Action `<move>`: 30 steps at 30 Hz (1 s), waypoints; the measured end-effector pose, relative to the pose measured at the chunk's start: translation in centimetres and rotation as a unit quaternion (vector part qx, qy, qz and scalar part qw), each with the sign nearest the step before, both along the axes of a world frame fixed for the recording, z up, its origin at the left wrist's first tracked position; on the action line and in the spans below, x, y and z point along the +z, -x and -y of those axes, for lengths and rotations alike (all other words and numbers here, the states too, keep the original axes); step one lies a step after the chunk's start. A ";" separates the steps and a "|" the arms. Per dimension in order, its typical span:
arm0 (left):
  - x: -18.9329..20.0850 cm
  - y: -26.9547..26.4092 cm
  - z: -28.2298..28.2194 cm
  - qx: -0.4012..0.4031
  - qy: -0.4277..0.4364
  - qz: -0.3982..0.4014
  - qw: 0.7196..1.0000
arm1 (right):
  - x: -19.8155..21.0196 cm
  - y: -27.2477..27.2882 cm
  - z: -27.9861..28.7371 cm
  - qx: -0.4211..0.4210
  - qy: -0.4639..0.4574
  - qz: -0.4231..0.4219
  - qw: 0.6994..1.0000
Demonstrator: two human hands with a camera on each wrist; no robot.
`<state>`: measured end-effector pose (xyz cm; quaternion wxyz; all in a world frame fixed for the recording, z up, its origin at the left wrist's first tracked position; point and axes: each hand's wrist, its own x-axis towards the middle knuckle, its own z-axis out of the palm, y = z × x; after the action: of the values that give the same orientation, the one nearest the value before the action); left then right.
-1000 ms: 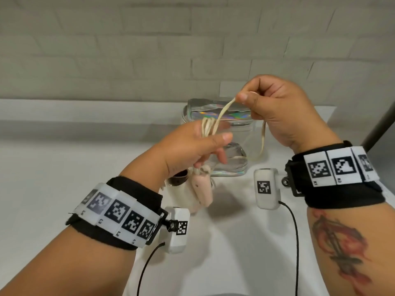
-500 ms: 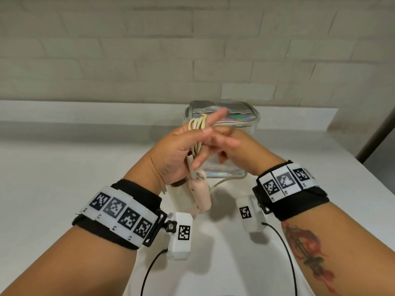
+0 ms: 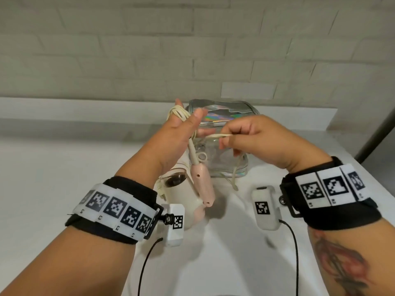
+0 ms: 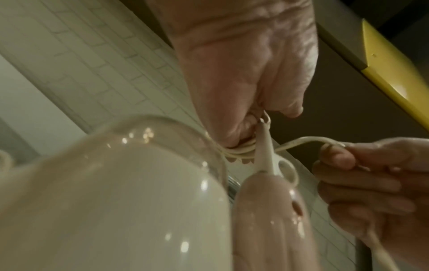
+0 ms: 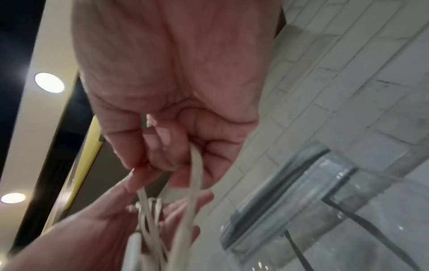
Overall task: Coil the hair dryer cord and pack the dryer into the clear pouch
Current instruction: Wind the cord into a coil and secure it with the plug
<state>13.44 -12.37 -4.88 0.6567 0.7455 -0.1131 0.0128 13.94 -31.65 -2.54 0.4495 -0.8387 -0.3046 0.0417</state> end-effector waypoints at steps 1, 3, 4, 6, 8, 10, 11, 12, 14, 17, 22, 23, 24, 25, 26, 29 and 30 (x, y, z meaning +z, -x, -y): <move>0.3 0.2 0.0 0.005 -0.021 -0.004 1.000 | 0.4 0.1 0.2 0.008 -0.030 -0.001 1.000; 0.7 0.5 -0.1 -0.031 -0.024 0.006 0.999 | 1.1 0.2 0.5 0.019 -0.061 0.009 0.998; 0.8 0.7 -0.2 -0.064 -0.018 0.011 0.998 | 1.5 0.1 0.5 0.015 -0.070 0.018 0.997; 1.1 0.9 -0.1 -0.125 -0.031 0.002 0.992 | 2.2 -0.3 0.9 0.003 -0.093 0.033 0.995; 1.3 1.1 0.4 -0.152 -0.068 0.008 0.986 | 2.7 -0.6 0.7 -0.002 -0.114 0.059 0.992; 1.5 1.1 0.9 -0.160 -0.079 0.002 0.984 | 2.6 -0.9 -0.5 -0.010 -0.125 0.078 0.989; 1.6 1.1 1.1 -0.173 -0.080 -0.005 0.982 | 2.7 -0.8 -0.8 -0.024 -0.133 0.081 0.988; 1.6 1.3 1.2 -0.191 -0.081 -0.011 0.978 | 2.7 -0.9 -0.7 -0.035 -0.134 0.087 0.987; 1.5 1.3 1.1 -0.220 -0.071 -0.024 0.973 | 2.5 -1.3 -0.5 -0.063 -0.109 0.087 0.988; 1.4 1.4 1.2 -0.245 0.000 -0.031 0.969 | -0.1 -1.7 -3.6 -0.137 0.055 0.083 0.986; 1.3 1.2 1.5 -0.136 0.165 -0.025 0.977 | -5.1 -1.0 -4.1 -0.114 0.211 0.116 0.964; 1.2 0.9 1.1 -0.102 0.186 -0.020 0.977 | -4.0 -0.7 -4.2 -0.087 0.168 0.063 0.980; 1.1 0.6 0.8 -0.074 0.197 -0.016 0.977 | -3.7 -0.7 -2.3 -0.071 0.180 0.049 0.980; 0.9 0.4 0.3 -0.054 0.199 -0.015 0.978 | -3.8 -0.6 -1.4 -0.056 0.214 0.063 0.973; 0.7 0.2 -0.1 -0.039 0.190 -0.011 0.981 | -3.8 -0.5 -1.6 -0.039 0.224 0.060 0.972; 0.2 -0.1 -0.8 -0.012 0.127 0.001 0.992 | -2.6 0.8 -0.9 0.004 0.199 0.083 0.977; 0.3 -0.1 -0.8 -0.008 0.123 -0.002 0.992 | -1.7 0.9 -0.4 0.002 0.179 0.079 0.981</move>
<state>13.53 -11.53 -4.61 0.7434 0.6584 -0.1158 0.0199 13.06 -31.22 -4.29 0.2661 -0.9058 -0.3284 0.0302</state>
